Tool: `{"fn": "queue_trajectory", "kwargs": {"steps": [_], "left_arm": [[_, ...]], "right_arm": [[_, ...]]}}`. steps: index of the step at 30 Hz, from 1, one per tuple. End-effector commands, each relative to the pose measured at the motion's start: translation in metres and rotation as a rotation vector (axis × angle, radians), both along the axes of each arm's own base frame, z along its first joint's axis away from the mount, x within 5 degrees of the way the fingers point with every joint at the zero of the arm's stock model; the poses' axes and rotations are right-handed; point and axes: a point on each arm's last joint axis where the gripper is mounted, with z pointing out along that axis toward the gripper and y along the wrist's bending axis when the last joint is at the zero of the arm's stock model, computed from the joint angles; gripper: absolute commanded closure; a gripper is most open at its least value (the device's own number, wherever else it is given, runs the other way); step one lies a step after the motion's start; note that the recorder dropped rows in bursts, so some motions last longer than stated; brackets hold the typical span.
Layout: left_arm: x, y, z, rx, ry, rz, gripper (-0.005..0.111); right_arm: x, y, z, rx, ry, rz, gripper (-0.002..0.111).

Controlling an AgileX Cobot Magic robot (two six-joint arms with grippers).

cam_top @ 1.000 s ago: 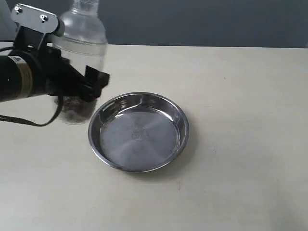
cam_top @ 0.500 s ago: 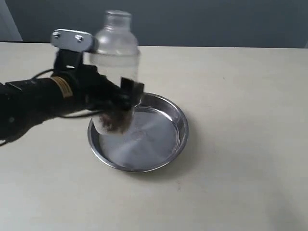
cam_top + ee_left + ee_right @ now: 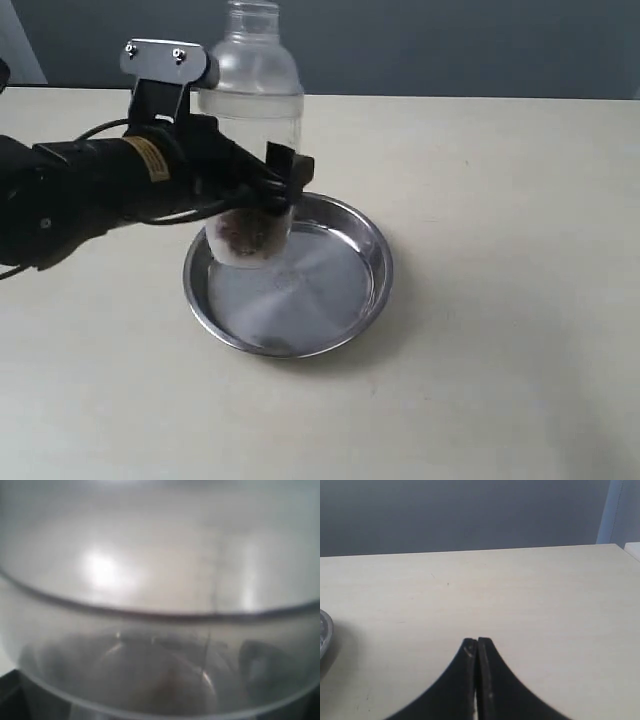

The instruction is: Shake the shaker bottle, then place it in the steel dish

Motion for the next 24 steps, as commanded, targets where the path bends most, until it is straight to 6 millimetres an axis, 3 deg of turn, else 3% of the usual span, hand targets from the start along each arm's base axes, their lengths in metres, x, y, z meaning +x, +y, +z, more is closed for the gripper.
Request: {"fn": "queue_trajectory", "kwargs": {"steps": [1, 3, 4, 6, 7, 11, 12, 13, 14, 17, 18, 19, 21, 24], "left_arm": [[-0.018, -0.026, 0.005, 0.196, -0.090, -0.247, 0.106], [0.000, -0.007, 0.001, -0.081, 0.039, 0.014, 0.106], [-0.003, -0.012, 0.000, -0.076, 0.036, -0.008, 0.106], [-0.017, -0.032, 0.002, 0.100, -0.090, -0.238, 0.106], [-0.019, -0.036, 0.010, 0.086, -0.126, -0.261, 0.106], [-0.017, -0.037, 0.091, -0.082, -0.389, -0.239, 0.106], [-0.015, -0.034, 0.101, -0.087, -0.410, -0.220, 0.106], [-0.011, -0.031, 0.099, -0.092, -0.376, -0.192, 0.106], [-0.008, -0.032, 0.078, -0.062, -0.279, -0.173, 0.106], [-0.004, -0.036, -0.020, 0.061, 0.026, -0.153, 0.106], [-0.004, -0.038, -0.035, 0.069, 0.059, -0.153, 0.106], [-0.005, -0.039, -0.035, 0.067, 0.052, -0.161, 0.106], [-0.009, -0.045, -0.005, 0.019, -0.061, -0.197, 0.106], [-0.017, -0.043, 0.066, -0.106, -0.279, -0.212, 0.106]], "right_arm": [[0.000, 0.000, 0.001, -0.001, -0.015, 0.001, 0.109], [0.000, 0.000, 0.001, -0.001, -0.015, 0.001, 0.109], [0.000, 0.000, 0.001, -0.001, -0.015, 0.001, 0.109], [0.000, 0.000, 0.001, -0.001, -0.015, 0.001, 0.109], [0.000, 0.000, 0.001, -0.001, -0.015, 0.001, 0.109], [0.000, 0.000, 0.001, -0.001, -0.015, 0.001, 0.109], [0.000, 0.000, 0.001, -0.001, -0.015, 0.001, 0.109], [0.000, 0.000, 0.001, -0.001, -0.015, 0.001, 0.109], [0.000, 0.000, 0.001, -0.001, -0.015, 0.001, 0.109], [0.000, 0.000, 0.001, -0.001, -0.015, 0.001, 0.109], [0.000, 0.000, 0.001, -0.001, -0.015, 0.001, 0.109], [0.000, 0.000, 0.001, -0.001, -0.015, 0.001, 0.109], [0.000, 0.000, 0.001, -0.001, -0.015, 0.001, 0.109], [0.000, 0.000, 0.001, -0.001, -0.015, 0.001, 0.109]]}}
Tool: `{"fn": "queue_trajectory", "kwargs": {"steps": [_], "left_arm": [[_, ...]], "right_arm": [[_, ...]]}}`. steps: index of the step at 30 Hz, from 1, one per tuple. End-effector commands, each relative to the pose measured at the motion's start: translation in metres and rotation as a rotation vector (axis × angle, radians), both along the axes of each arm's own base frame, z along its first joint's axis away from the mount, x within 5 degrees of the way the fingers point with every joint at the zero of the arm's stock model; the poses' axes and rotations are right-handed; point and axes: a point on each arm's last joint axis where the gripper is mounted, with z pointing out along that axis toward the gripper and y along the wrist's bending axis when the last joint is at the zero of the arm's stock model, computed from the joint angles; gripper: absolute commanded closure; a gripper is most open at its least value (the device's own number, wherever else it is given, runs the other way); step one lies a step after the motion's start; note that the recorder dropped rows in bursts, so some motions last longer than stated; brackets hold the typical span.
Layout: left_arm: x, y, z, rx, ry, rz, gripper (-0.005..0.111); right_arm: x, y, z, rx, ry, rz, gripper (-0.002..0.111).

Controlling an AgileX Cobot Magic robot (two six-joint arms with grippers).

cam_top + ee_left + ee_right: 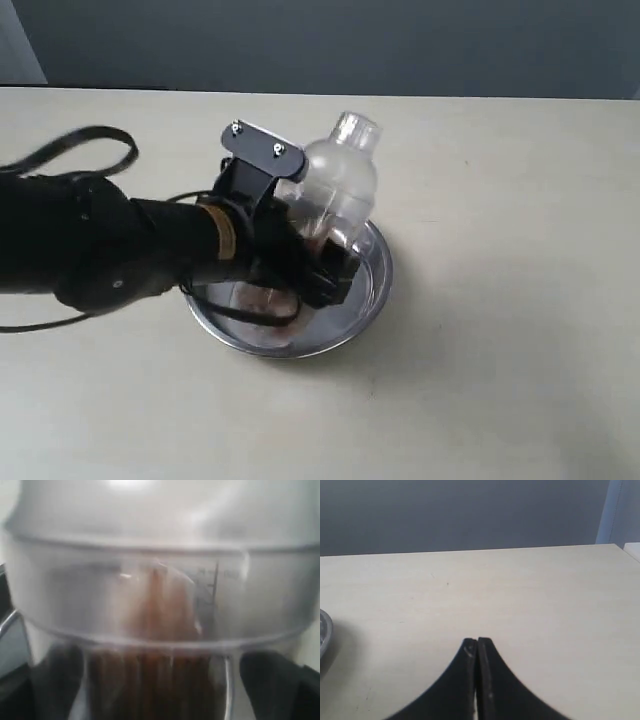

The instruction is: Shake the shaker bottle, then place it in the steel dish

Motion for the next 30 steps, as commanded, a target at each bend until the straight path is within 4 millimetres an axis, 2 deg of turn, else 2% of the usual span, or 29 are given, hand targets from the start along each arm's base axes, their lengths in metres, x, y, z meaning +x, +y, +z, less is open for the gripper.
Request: {"fn": "queue_trajectory", "kwargs": {"steps": [1, 2, 3, 6, 7, 9, 12, 13, 14, 15, 18, 19, 20, 24, 25, 26, 27, 28, 30], "left_arm": [[-0.010, -0.003, 0.114, -0.313, -0.398, -0.051, 0.106], [-0.012, -0.002, 0.115, -0.324, -0.409, -0.053, 0.106], [-0.012, -0.001, 0.104, -0.303, -0.381, -0.053, 0.106], [-0.008, -0.003, 0.030, -0.196, -0.179, -0.016, 0.106], [-0.007, -0.003, 0.016, -0.201, -0.135, 0.018, 0.106], [-0.008, -0.005, 0.023, -0.239, -0.170, 0.009, 0.106], [-0.016, -0.007, 0.078, -0.349, -0.352, -0.054, 0.106], [-0.019, -0.005, 0.091, -0.358, -0.400, -0.066, 0.106], [-0.021, -0.003, 0.094, -0.357, -0.415, -0.065, 0.106], [-0.021, -0.001, 0.087, -0.333, -0.397, -0.056, 0.106], [-0.018, 0.000, 0.034, -0.213, -0.250, -0.021, 0.106], [-0.017, 0.000, 0.031, -0.227, -0.247, -0.005, 0.106], [-0.016, -0.001, 0.038, -0.248, -0.284, -0.015, 0.106], [-0.026, 0.003, 0.117, -0.372, -0.520, -0.075, 0.106], [-0.029, 0.005, 0.124, -0.380, -0.533, -0.073, 0.106], [-0.029, 0.006, 0.121, -0.368, -0.514, -0.069, 0.106], [-0.028, 0.005, 0.104, -0.321, -0.456, -0.068, 0.106], [-0.026, 0.004, 0.084, -0.276, -0.395, -0.066, 0.106], [-0.022, 0.003, 0.031, -0.211, -0.242, -0.024, 0.106]], "right_arm": [[0.000, 0.000, 0.001, -0.001, -0.015, 0.001, 0.109], [0.000, 0.000, 0.001, -0.001, -0.015, 0.001, 0.109], [0.000, 0.000, 0.001, -0.001, -0.015, 0.001, 0.109], [0.000, 0.000, 0.001, -0.001, -0.015, 0.001, 0.109], [0.000, 0.000, 0.001, -0.001, -0.015, 0.001, 0.109], [0.000, 0.000, 0.001, -0.001, -0.015, 0.001, 0.109], [0.000, 0.000, 0.001, -0.001, -0.015, 0.001, 0.109], [0.000, 0.000, 0.001, -0.001, -0.015, 0.001, 0.109], [0.000, 0.000, 0.001, -0.001, -0.015, 0.001, 0.109], [0.000, 0.000, 0.001, -0.001, -0.015, 0.001, 0.109], [0.000, 0.000, 0.001, -0.001, -0.015, 0.001, 0.109], [0.000, 0.000, 0.001, -0.001, -0.015, 0.001, 0.109], [0.000, 0.000, 0.001, -0.001, -0.015, 0.001, 0.109], [0.000, 0.000, 0.001, -0.001, -0.015, 0.001, 0.109], [0.000, 0.000, 0.001, -0.001, -0.015, 0.001, 0.109], [0.000, 0.000, 0.001, -0.001, -0.015, 0.001, 0.109], [0.000, 0.000, 0.001, -0.001, -0.015, 0.001, 0.109], [0.000, 0.000, 0.001, -0.001, -0.015, 0.001, 0.109], [0.000, 0.000, 0.001, -0.001, -0.015, 0.001, 0.109]]}}
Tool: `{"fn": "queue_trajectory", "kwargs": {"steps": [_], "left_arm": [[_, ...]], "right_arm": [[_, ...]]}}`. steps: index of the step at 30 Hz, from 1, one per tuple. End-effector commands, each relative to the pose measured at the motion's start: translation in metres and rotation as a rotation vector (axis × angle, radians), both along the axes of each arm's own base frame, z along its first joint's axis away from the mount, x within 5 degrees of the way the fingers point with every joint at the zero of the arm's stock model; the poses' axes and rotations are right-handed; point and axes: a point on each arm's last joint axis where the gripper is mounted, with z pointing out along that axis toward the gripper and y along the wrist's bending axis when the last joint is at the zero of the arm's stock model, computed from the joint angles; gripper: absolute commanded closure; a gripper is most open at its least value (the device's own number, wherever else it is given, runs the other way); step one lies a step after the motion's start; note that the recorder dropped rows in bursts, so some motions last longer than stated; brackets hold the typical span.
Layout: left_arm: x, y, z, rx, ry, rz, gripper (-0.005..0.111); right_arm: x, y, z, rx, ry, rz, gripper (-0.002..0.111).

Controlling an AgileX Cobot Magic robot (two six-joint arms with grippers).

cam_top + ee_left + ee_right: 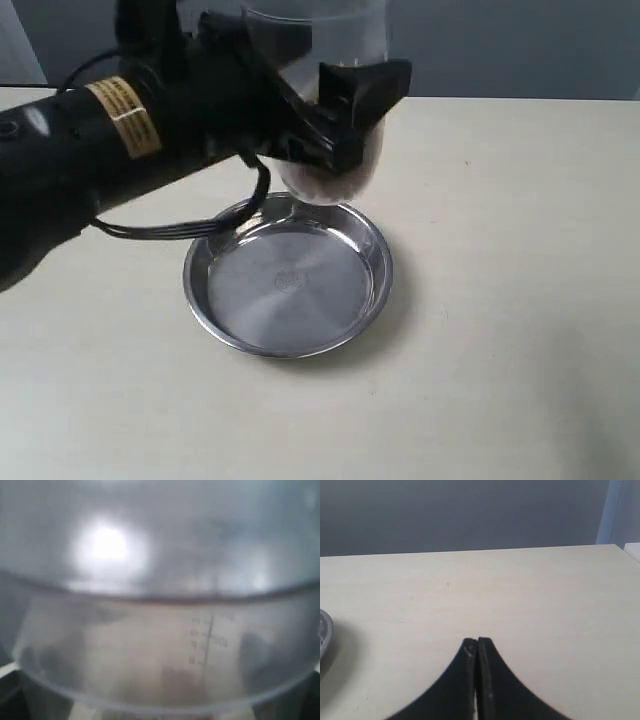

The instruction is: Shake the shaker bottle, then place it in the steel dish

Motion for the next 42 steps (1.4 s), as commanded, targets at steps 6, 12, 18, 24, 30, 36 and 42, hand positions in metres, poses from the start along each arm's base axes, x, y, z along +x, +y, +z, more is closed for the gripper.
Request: {"fn": "queue_trajectory", "kwargs": {"steps": [6, 12, 18, 24, 30, 36, 42], "left_arm": [[0.000, -0.004, -0.017, -0.066, 0.011, -0.012, 0.106], [0.004, -0.004, -0.053, 0.108, 0.144, 0.011, 0.106], [0.000, -0.009, -0.019, -0.019, 0.056, -0.030, 0.106], [-0.002, -0.005, -0.031, 0.061, 0.102, -0.003, 0.106], [0.002, -0.005, -0.051, 0.022, 0.128, 0.030, 0.106], [-0.012, 0.000, -0.003, 0.036, -0.026, -0.002, 0.106], [-0.010, -0.002, -0.048, 0.073, 0.083, 0.027, 0.106]], "right_arm": [[0.000, 0.000, 0.001, -0.001, -0.015, 0.001, 0.109], [0.000, 0.000, 0.001, -0.001, -0.015, 0.001, 0.109], [0.000, 0.000, 0.001, -0.001, -0.015, 0.001, 0.109], [0.000, 0.000, 0.001, -0.001, -0.015, 0.001, 0.109], [0.000, 0.000, 0.001, -0.001, -0.015, 0.001, 0.109], [0.000, 0.000, 0.001, -0.001, -0.015, 0.001, 0.109], [0.000, 0.000, 0.001, -0.001, -0.015, 0.001, 0.109]]}}
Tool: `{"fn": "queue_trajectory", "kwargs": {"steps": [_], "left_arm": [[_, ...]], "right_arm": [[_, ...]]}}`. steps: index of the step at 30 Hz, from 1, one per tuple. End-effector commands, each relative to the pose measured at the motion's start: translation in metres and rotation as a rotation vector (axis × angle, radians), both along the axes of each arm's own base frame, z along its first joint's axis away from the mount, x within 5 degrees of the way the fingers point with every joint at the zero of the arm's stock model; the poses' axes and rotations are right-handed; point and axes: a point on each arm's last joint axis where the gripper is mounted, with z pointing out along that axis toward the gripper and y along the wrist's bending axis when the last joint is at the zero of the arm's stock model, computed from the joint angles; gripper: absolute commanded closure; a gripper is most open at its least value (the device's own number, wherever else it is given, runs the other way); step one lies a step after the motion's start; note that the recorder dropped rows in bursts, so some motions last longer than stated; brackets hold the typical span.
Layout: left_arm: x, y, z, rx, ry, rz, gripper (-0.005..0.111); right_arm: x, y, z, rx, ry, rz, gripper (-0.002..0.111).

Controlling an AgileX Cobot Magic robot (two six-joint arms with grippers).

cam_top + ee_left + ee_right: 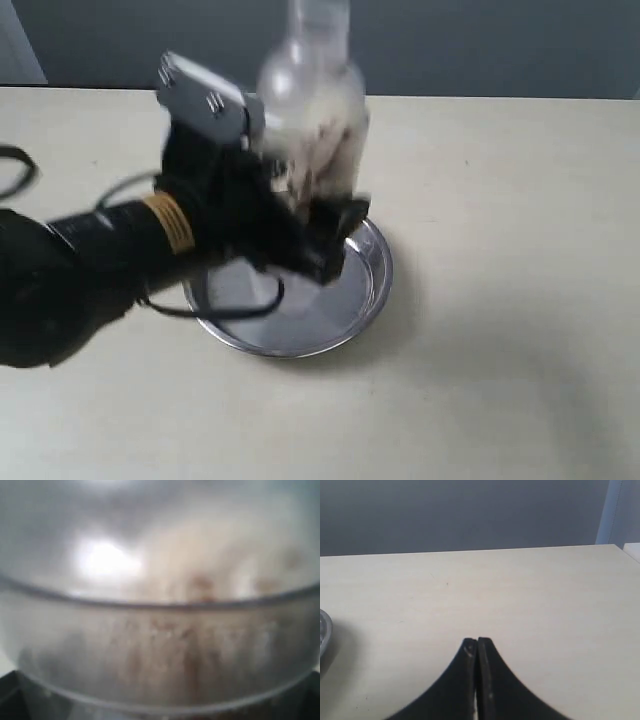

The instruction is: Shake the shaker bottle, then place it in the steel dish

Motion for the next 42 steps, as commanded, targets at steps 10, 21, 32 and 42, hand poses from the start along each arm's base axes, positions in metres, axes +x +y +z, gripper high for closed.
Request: {"fn": "queue_trajectory", "kwargs": {"steps": [10, 21, 32, 42], "left_arm": [[-0.005, 0.006, 0.016, 0.182, -0.023, -0.097, 0.106], [0.034, 0.042, -0.009, -0.238, 0.257, 0.352, 0.106], [0.018, 0.007, -0.004, 0.127, 0.118, -0.048, 0.106], [0.033, 0.009, -0.014, -0.020, 0.165, 0.047, 0.106]], "right_arm": [[0.000, 0.000, 0.001, -0.001, -0.015, 0.001, 0.109], [0.000, 0.000, 0.001, -0.001, -0.015, 0.001, 0.109], [0.000, 0.000, 0.001, -0.001, -0.015, 0.001, 0.109], [0.000, 0.000, 0.001, -0.001, -0.015, 0.001, 0.109]]}}
